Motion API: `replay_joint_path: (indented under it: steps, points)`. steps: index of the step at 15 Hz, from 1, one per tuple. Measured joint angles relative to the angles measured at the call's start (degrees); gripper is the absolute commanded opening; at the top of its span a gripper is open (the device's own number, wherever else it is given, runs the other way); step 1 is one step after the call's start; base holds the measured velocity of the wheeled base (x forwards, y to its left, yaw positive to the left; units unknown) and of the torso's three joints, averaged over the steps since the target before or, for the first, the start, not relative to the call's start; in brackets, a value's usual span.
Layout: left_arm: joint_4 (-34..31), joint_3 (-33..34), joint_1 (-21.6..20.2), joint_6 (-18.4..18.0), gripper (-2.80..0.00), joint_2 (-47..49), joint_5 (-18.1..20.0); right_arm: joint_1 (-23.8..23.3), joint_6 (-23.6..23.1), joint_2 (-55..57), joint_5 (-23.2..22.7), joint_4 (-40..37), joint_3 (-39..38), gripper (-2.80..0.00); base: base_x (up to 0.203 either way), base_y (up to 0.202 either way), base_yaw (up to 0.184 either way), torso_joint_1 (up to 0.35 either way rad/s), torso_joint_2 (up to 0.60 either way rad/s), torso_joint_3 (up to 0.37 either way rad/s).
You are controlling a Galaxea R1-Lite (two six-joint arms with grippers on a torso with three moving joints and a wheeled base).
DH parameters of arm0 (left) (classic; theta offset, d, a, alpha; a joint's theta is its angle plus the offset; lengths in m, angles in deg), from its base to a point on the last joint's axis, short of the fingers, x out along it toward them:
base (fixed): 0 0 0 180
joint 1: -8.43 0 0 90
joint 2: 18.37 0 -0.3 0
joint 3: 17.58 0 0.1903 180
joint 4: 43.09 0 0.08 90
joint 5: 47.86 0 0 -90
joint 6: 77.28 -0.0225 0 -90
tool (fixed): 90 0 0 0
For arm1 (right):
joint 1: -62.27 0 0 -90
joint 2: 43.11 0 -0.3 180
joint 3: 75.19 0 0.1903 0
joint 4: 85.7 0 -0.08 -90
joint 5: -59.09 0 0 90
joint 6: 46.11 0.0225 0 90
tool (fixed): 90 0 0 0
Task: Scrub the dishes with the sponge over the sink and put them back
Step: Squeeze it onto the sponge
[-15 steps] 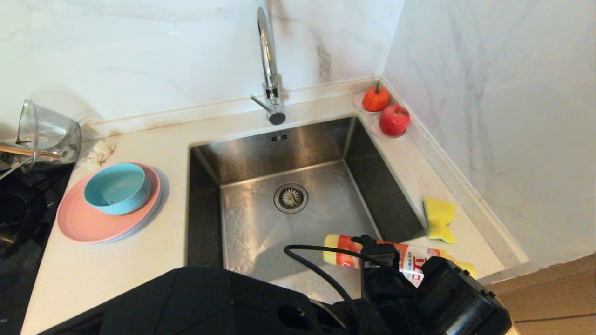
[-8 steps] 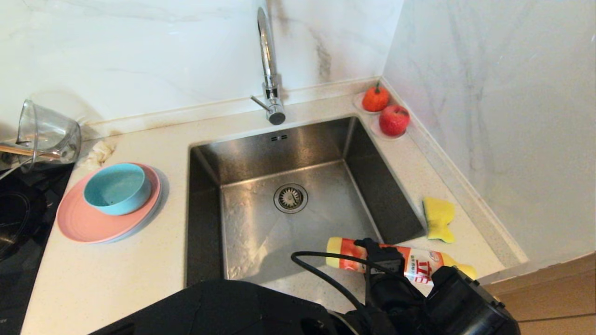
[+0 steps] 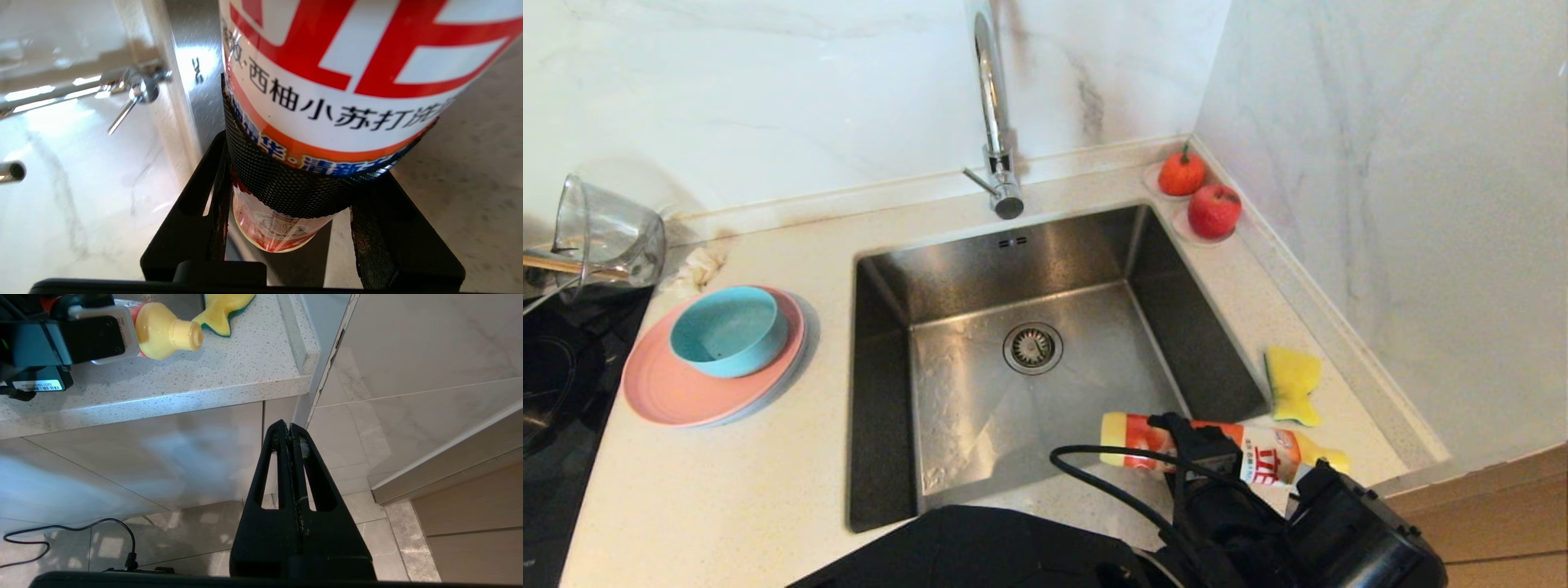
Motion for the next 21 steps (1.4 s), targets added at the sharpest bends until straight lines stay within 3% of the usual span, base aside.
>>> replay_joint_path:
  steps: [13,21]
  points:
    - [3.8,-1.7,-3.7,0.0,-2.8,3.1,-2.0,0.0,0.0,0.0,0.0,0.0,0.0,-2.8,0.0,0.0,0.0,0.0,0.0,0.0]
    - [3.3,-7.6,-3.8,-0.4,-2.8,6.3,-1.9,0.0,0.0,0.0,0.0,0.0,0.0,-2.8,0.0,0.0,0.0,0.0,0.0,0.0]
